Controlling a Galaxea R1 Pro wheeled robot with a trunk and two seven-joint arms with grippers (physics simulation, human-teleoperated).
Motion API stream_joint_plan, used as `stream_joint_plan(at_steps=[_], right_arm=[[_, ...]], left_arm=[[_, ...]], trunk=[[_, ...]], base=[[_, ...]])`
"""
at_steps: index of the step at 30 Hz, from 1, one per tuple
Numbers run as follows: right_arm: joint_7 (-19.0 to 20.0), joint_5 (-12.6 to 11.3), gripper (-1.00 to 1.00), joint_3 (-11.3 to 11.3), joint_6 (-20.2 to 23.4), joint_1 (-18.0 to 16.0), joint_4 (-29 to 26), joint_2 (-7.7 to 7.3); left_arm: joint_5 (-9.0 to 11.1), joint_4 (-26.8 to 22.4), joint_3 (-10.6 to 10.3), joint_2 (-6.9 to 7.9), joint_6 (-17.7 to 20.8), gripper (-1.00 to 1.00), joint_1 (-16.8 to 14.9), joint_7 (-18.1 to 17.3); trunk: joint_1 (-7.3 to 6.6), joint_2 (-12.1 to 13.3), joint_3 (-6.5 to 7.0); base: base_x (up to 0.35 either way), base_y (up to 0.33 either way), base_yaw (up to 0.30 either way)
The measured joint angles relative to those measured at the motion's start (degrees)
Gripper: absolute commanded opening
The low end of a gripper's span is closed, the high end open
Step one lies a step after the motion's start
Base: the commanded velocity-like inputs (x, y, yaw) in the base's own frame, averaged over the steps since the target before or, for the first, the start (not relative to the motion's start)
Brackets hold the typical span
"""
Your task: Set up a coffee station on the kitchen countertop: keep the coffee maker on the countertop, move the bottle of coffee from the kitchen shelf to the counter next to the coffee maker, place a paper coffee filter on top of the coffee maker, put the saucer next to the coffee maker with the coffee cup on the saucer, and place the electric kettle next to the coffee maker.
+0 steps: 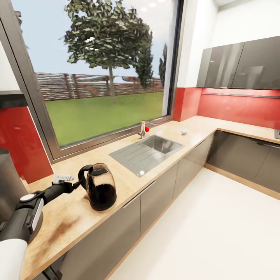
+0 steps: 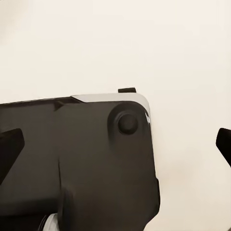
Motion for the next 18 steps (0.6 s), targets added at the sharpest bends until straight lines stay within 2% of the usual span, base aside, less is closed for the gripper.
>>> stream_joint_plan(at_steps=[5, 11, 18], right_arm=[[0.0, 0.0, 1.00, 0.0, 0.0, 0.0, 0.0, 0.00], [0.0, 0.0, 1.00, 0.0, 0.0, 0.0, 0.0, 0.00], [0.0, 0.0, 1.00, 0.0, 0.0, 0.0, 0.0, 0.00]], left_arm=[[0.0, 0.0, 0.0, 0.00, 0.0, 1.00, 0.3, 0.0], [0.0, 0.0, -0.2, 0.00, 0.0, 1.00, 0.4, 0.0], [0.0, -0.1, -0.2, -0.07, 0.0, 1.00, 0.4, 0.0]], trunk=[[0.00, 0.0, 0.00], [-0.01, 0.0, 0.00], [0.00, 0.0, 0.00]], base=[[0.006, 0.000, 0.000], [0.147, 0.000, 0.000], [0.031, 0.000, 0.000]])
